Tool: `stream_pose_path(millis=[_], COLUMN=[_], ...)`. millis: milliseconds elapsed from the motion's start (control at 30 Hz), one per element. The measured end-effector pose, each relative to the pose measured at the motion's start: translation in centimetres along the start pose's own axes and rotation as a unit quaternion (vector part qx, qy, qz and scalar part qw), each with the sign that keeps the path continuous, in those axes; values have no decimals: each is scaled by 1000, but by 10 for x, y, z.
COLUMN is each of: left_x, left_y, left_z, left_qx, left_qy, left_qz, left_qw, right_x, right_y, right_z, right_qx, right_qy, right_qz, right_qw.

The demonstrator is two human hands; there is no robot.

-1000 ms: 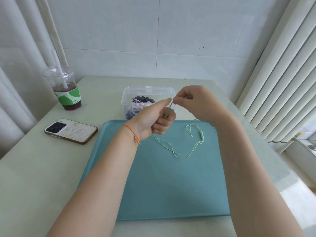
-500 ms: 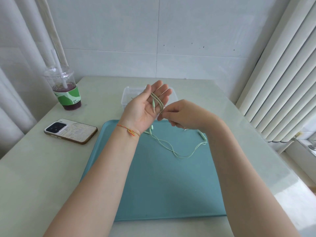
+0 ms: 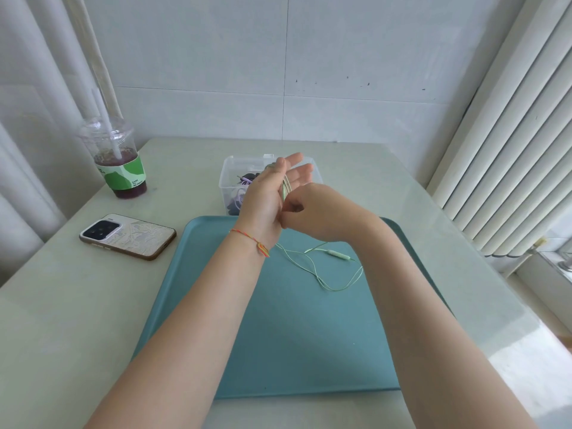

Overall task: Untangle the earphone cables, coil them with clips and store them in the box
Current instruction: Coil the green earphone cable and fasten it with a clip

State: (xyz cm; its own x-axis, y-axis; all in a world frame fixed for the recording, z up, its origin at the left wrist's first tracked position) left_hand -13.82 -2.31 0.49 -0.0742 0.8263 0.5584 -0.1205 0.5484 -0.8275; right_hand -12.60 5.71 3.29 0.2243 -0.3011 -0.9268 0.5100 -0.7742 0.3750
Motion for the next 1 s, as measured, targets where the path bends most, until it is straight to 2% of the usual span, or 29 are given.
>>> stream_pose_path(millis=[67, 167, 300, 567, 667, 800, 867, 1000], left_x=[-1, 0, 1, -3, -3, -1, -2, 0], left_y=[-3, -3, 5, 3, 4, 6, 10, 19], left_z=[1, -1, 1, 6, 2, -2, -4, -10], left_qx=[11, 17, -20, -15, -32, -55, -95, -173], left_qy=[-6, -3, 30, 48, 47, 77, 89, 127], left_qz=[-5, 47, 112, 92, 142, 250, 298, 302], left_qw=[1000, 999, 993, 994, 988, 964, 945, 929], right_x=[2, -1, -8, -28, -34, -35, -34, -36], right_y=[1, 5, 3, -22, -27, -29, -28, -29], right_z=[0, -1, -1, 0, -1, -3, -4, -6], right_qx=[-7, -20, -21, 13, 30, 26, 14, -5], right_qy=[5, -10, -36, -170, -195, -149, -114, -98], right_qz=[-19, -34, -25, 55, 59, 49, 43, 40], right_qw=[1000, 999, 999, 984, 979, 987, 992, 994])
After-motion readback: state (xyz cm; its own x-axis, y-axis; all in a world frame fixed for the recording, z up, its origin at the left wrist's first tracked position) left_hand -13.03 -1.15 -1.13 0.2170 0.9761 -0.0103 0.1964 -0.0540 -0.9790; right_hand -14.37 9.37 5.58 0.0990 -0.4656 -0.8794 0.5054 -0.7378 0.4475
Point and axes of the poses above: each hand's wrist, its own z-axis towards the middle knuckle, its own x-axis out of the palm, y = z × x, the point moved 6 cm from there along z, towards the middle knuckle, and after that the axes turned 4 degrees about -z, right-handed, at the moved point
